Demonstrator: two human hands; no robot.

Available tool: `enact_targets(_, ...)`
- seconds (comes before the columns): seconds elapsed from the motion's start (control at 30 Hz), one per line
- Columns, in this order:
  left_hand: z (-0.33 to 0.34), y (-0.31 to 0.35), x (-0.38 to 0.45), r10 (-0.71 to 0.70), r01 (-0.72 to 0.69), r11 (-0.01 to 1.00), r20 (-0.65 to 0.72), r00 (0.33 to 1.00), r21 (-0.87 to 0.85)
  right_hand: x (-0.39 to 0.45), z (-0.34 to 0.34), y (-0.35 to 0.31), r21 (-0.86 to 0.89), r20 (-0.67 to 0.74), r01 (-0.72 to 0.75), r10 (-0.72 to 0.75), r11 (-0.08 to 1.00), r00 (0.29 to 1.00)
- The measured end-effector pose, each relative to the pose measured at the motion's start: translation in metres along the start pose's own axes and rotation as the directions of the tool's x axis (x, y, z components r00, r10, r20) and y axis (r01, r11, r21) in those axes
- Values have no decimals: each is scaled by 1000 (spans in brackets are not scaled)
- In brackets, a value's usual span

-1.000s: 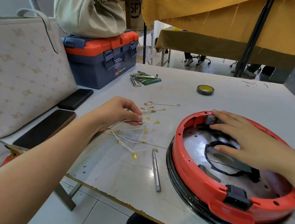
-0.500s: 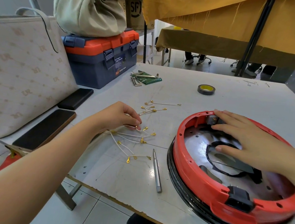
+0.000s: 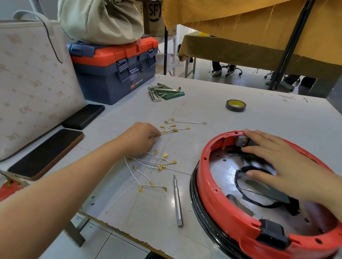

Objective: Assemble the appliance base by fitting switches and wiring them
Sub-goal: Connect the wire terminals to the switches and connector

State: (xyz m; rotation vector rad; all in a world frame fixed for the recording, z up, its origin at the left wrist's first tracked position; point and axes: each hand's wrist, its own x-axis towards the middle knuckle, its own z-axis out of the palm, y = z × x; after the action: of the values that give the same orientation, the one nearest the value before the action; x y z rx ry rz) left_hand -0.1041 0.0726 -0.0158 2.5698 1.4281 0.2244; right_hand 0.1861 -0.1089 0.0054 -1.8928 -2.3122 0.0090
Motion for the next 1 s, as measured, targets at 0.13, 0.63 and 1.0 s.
enact_targets(0.13,3,1,0,6,-5,1000,-58,998,8,0,0,0,-2,8,-4,4,1000,1000)
enact_targets(0.63,-12,-1,-7,30,-89,981,-321,947,-172,1,-1,-1,-10,29,-20,20,1000,999)
enact_targets(1.0,-24,-4,-7,200,-215,977,-369,907,1,0,-1,0,-25,26,-11,12,1000,1000)
